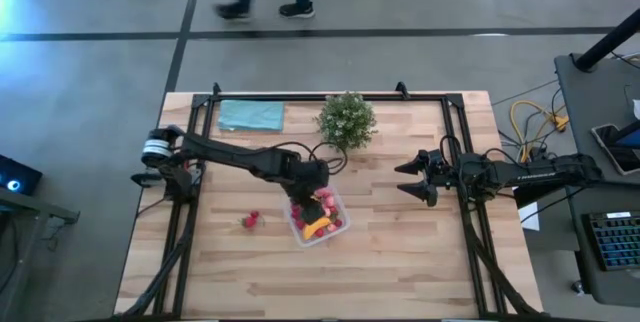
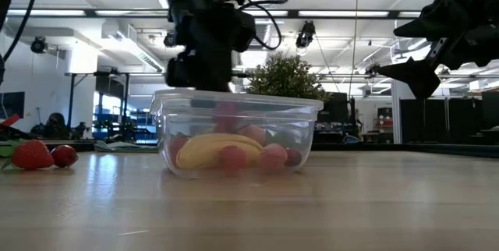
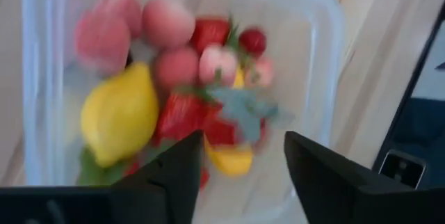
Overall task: Pick and placing Produce into tupperware
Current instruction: Put the red strawberry into the transparent bin, then put the red cherry into the transparent bin
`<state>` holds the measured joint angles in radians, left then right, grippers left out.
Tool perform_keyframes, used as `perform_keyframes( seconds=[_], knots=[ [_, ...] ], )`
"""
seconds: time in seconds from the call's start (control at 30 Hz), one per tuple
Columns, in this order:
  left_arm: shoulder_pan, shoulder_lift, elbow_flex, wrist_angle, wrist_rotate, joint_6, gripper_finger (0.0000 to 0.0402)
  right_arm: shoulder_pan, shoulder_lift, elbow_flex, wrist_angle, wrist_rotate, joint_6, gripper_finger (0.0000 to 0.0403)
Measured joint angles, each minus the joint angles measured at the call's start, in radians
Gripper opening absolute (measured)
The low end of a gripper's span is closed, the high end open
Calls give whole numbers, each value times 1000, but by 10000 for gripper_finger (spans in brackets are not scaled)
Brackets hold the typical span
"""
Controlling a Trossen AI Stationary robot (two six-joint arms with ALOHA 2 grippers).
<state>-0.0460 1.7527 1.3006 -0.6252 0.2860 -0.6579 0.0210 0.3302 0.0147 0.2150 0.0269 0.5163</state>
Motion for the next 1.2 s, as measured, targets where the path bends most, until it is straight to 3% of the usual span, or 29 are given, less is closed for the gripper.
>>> perform_keyframes(
  seconds=[0.23, 0.6, 0.8, 1.2],
  knots=[
    [0, -62, 10, -295, 6, 40, 251, 0, 0, 0, 0, 0, 0, 348],
    [-7, -143, -50, -601, -158, 62, 260, 0, -1, 0, 0, 0, 0, 346],
    [-21, -137, -191, -551, -104, 72, 260, 0, 0, 0, 0, 0, 0, 349],
    [-114, -237, -392, -267, -188, 122, 260, 0, 0, 0, 0, 0, 0, 349]
  ],
)
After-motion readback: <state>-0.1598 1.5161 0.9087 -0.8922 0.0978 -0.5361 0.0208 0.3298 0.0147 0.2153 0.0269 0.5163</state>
